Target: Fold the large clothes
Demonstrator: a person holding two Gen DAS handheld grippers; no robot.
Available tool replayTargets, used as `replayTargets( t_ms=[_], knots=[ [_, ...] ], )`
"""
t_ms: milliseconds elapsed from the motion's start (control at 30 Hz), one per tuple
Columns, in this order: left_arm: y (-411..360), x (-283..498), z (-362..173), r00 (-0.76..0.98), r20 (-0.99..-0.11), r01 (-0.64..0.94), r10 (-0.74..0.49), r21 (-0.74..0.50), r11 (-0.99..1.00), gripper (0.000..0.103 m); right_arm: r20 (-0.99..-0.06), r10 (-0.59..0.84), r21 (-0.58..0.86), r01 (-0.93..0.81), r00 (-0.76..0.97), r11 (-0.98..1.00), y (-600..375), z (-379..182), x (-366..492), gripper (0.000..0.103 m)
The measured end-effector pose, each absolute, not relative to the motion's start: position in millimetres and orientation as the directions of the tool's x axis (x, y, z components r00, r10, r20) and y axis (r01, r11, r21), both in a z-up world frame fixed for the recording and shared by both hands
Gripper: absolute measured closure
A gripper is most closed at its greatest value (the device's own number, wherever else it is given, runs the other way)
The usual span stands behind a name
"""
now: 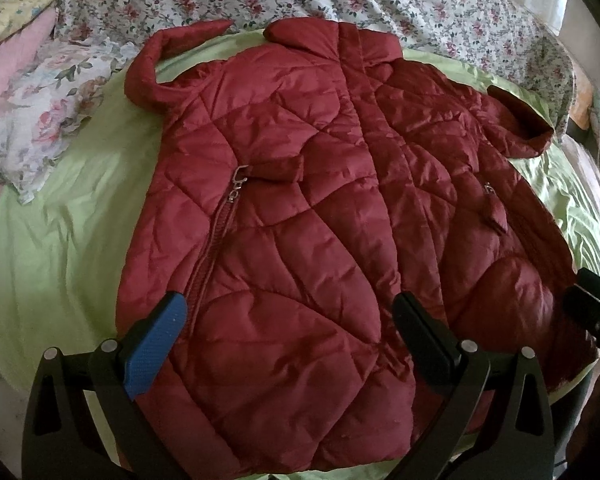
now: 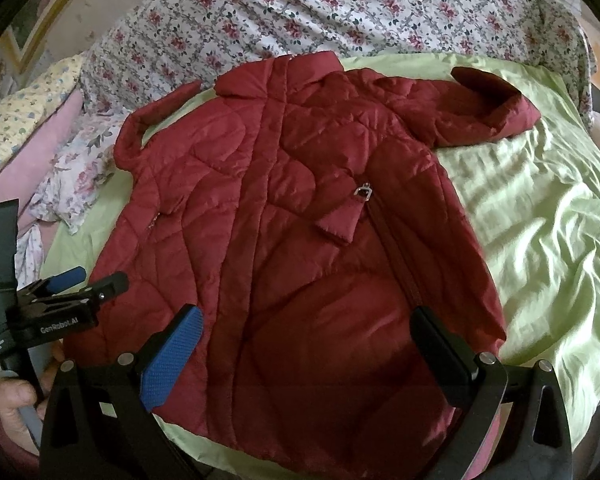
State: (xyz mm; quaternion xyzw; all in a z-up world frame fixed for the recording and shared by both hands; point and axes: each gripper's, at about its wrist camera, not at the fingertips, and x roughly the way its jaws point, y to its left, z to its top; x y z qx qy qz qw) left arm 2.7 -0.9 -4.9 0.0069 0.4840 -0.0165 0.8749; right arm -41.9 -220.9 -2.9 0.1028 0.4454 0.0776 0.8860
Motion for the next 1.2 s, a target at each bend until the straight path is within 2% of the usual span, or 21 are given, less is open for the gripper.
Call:
replayTargets(
  t_ms=[233, 433, 600, 900, 1200],
  knots=[
    [5.4, 14.2, -11.1, 0.555, -0.827, 0.028, -0.092, -0.092, 0.995, 0.0, -0.772, 0.239, 0.268, -0.039, 0.589, 0.963, -227.8, -3.0, -35.7, 0.0],
    [12.2, 24.7, -12.5, 0.531, -0.844, 0.029, -0.066, -0.06, 0.998, 0.0, -0.768, 0.208, 0.244, -0.024, 0.606, 0.97, -242.4, 2.5, -24.1, 0.0],
    [19.0, 38.4, -13.5, 0.545, -0.838, 0.015, -0.033, -0.03, 0.999, 0.0, -0.763, 0.144, 0.204, 0.022, 0.63, 0.979, -266.6, 8.7, -3.1, 0.001],
    [35.1, 59.1, -7.3, 0.585, -0.808, -0.008, -0.068, -0.089, 0.996, 0.0, -0.721, 0.017, 0.157, 0.141, 0.692, 0.977, -339.4, 27.5, 50.4, 0.001],
    [26.3, 82.3, -16.1, 0.521, -0.848, 0.063, -0.101, -0.08, 0.995, 0.0, -0.728, -0.123, 0.094, 0.276, 0.675, 0.957, -414.9, 27.8, 136.2, 0.003]
  ],
)
